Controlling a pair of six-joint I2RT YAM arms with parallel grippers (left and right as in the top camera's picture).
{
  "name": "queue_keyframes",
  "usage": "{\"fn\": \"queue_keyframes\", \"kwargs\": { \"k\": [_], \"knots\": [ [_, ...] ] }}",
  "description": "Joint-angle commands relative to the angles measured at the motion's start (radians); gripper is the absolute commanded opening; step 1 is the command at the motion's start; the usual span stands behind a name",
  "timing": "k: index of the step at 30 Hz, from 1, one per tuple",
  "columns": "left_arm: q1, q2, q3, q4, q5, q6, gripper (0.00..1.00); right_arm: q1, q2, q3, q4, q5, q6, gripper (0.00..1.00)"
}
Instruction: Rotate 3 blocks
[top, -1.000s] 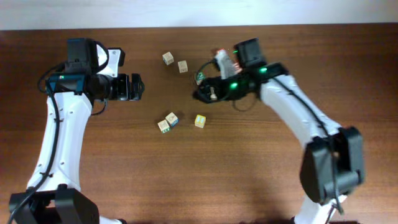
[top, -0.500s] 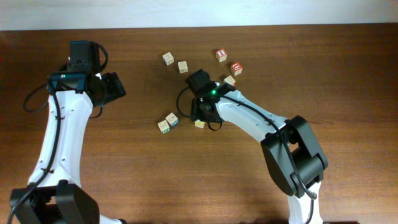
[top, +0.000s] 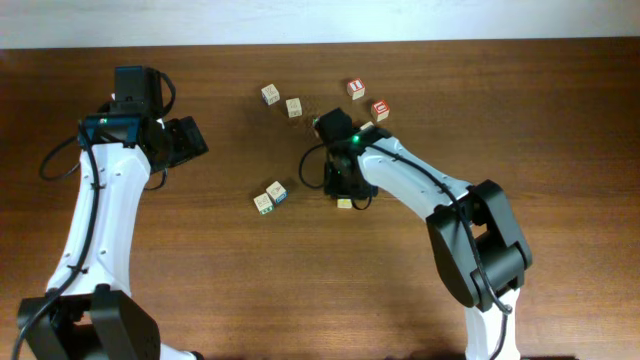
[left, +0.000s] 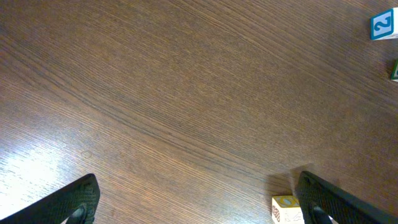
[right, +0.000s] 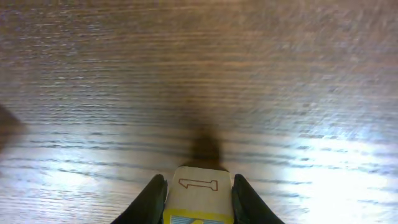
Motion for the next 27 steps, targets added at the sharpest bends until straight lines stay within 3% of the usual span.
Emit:
{"fn": "queue_keyframes", "kwargs": {
  "k": [1,4,9,11,13,16,19,27],
  "knots": [
    [0.000,0.005,0.016,0.002,-0.015,-0.010,0.99,-0.032,0.016,0.016,0.005,0.005,-0.094,0.26],
    [0.000,0.005,0.016,0.002,-0.015,-0.010,0.99,-0.056,0.016,0.016,0.001,0.005,-0.094,0.27],
    [0.000,0.005,0.016,0.002,-0.015,-0.010,0.99,-0.065,0.016,0.088,-0.066,-0.006,-0.169,0.51],
    [0.000,0.005,0.016,0.002,-0.015,-0.010,0.99,-0.064,0.016,0.174,-0.124,-0.010,-0.196,0.55],
    [0.001,0.005,0.016,0.002,-0.015,-0.010,0.99,-0.056,0.016,0.239,-0.126,-0.141,-0.280,0.58],
    [0.000,0.005,0.016,0.002,-0.015,-0.010,0.99,0.027,0.022,0.248,-0.006,-0.187,-0.293,0.59],
    [0.000,0.005,0.016,0.002,-0.015,-0.010,0.99,0.134,0.064,0.247,0.111,-0.095,-0.298,0.59],
    [0.000,0.005,0.016,0.001,-0.015,-0.010,0.99,0.171,0.166,0.246,0.156,-0.158,-0.379,0.59]
  ]
}}
